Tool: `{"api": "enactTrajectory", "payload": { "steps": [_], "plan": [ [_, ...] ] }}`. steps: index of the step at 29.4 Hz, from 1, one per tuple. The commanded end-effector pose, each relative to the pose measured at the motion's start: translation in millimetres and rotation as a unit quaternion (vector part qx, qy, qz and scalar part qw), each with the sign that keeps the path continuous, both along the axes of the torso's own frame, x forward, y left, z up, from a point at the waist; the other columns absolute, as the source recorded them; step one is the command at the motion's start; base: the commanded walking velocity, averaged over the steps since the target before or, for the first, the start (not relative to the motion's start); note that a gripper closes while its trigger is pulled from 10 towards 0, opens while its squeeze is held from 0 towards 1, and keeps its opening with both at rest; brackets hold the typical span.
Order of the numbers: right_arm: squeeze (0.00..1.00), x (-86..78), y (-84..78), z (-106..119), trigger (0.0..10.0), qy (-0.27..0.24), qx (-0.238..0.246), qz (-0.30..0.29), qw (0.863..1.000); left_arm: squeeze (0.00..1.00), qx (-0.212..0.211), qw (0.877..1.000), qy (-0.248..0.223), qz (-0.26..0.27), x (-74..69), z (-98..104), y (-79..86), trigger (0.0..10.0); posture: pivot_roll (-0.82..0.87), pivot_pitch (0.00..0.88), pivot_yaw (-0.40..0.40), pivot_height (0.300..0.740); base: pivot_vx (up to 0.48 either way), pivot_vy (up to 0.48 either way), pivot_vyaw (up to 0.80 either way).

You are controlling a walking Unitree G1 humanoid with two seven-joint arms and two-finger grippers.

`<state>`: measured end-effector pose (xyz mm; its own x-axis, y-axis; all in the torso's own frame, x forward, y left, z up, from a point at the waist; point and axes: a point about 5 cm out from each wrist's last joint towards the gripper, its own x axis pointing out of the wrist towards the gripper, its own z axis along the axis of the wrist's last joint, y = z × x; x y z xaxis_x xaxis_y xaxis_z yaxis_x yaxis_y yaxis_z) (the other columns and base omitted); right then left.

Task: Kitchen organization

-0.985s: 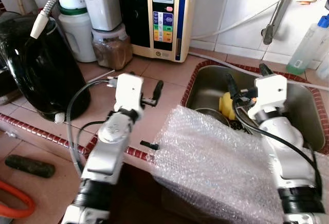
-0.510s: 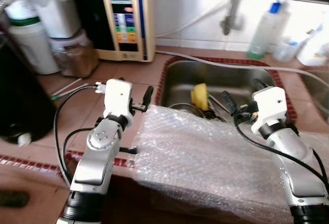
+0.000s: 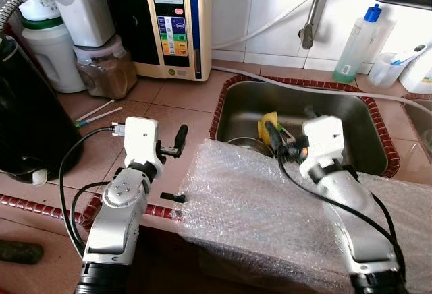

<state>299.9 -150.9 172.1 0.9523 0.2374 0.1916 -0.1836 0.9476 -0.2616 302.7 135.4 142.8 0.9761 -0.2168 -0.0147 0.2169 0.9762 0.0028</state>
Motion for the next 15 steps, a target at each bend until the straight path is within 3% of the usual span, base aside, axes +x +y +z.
{"api": "enactTrajectory", "payload": {
  "steps": [1,10,15],
  "plan": [
    [0.0,3.2,-5.5,3,10.0,-0.009,0.002,-0.04,0.999,0.0,-0.01,1.0,0.002,-0.016,-1.5,1,-3.3,10.0,0.02,0.0,0.06,0.74,0.0,0.0,0.0],
    [0.0,8.4,-10.5,7,10.0,-0.025,-0.045,-0.044,0.998,0.0,-0.014,1.0,0.002,-0.028,6.9,3,-6.7,10.0,0.0,0.0,0.043,0.74,0.0,0.0,0.0],
    [0.0,12.6,-16.7,14,10.0,-0.036,-0.059,-0.049,0.996,0.0,-0.036,0.999,0.007,0.009,8.7,3,3.7,10.0,0.0,0.0,0.041,0.74,0.0,-0.259,0.0]
  ]
}}
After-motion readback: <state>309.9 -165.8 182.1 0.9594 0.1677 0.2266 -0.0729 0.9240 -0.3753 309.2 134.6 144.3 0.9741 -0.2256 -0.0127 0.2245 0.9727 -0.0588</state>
